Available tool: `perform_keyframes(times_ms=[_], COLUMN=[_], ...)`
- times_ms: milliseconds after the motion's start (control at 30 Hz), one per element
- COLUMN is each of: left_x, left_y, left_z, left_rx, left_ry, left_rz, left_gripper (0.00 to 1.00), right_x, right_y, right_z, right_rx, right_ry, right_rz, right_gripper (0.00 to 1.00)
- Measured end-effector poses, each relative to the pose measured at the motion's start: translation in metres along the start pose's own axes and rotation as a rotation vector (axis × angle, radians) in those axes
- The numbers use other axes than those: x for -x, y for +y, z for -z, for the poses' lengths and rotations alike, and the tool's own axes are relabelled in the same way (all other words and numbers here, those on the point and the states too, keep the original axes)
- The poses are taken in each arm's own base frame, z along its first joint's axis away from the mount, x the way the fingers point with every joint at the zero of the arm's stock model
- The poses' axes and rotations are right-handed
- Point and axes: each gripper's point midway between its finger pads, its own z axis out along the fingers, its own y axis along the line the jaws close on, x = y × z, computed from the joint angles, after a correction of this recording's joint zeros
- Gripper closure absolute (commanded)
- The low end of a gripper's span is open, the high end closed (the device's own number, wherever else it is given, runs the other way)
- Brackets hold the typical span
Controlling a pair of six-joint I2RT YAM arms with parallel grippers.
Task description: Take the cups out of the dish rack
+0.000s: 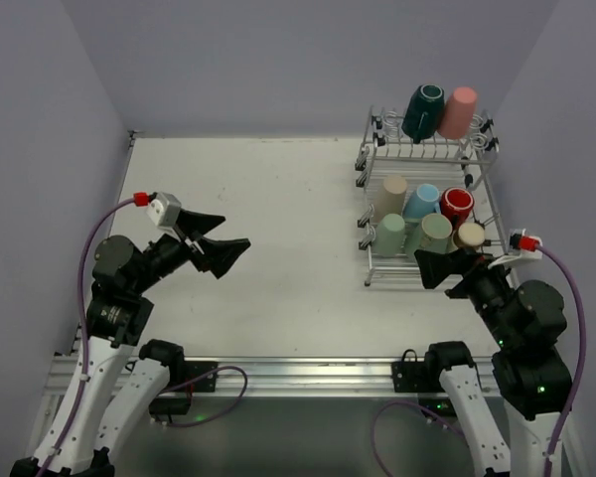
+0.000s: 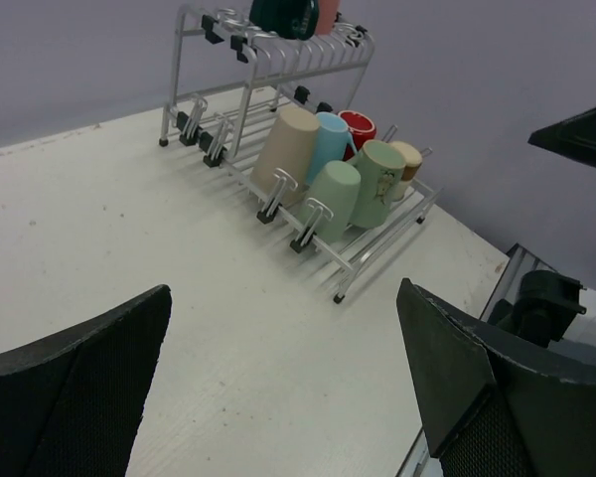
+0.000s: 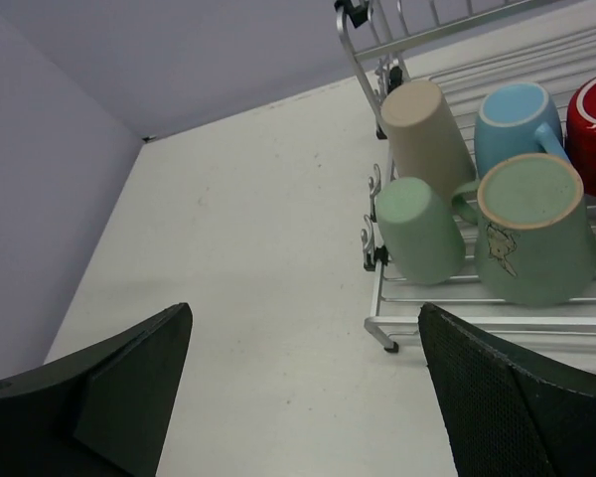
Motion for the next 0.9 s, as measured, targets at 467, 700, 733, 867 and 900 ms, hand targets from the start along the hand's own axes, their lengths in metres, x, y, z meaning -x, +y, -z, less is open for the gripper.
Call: perform_keyframes(times_ms=[467,700,733,867,900], left_x=[-0.052,-0.048,-0.048,-0.050,-0.050], left_y=[0.024,0.028,0.029,0.030,0.031], left_z=[-0.003,-0.002,-0.002,-0.003,-0.003], left_rx=[0.037,0.068,0.070,0.072,0.073], left_ry=[0.100,0.081,0.082,0.088,0.089], left_rz=[0.021,0.013,0.014,0.018,0.019], left_gripper=[0.00,0.00,0.00,0.00,0.00], right_x=[-0.014,-0.033,-0.036,-0.050,-0.054], right_y=[-0.036,-0.046,-0.045,-0.044,-0.045], right_z=[-0.049,-0.082,-0.087,-0.104,-0.109], right_rx=[-0.166,-0.195,-0.190,-0.194,-0.204], right_ry=[0.117,0.227,0.240,0.306,0.326], right_rz=[-0.005,-0.005,-0.001,0.037,0.049], right_gripper=[0.10,0.22,0.22,0.22,0.22])
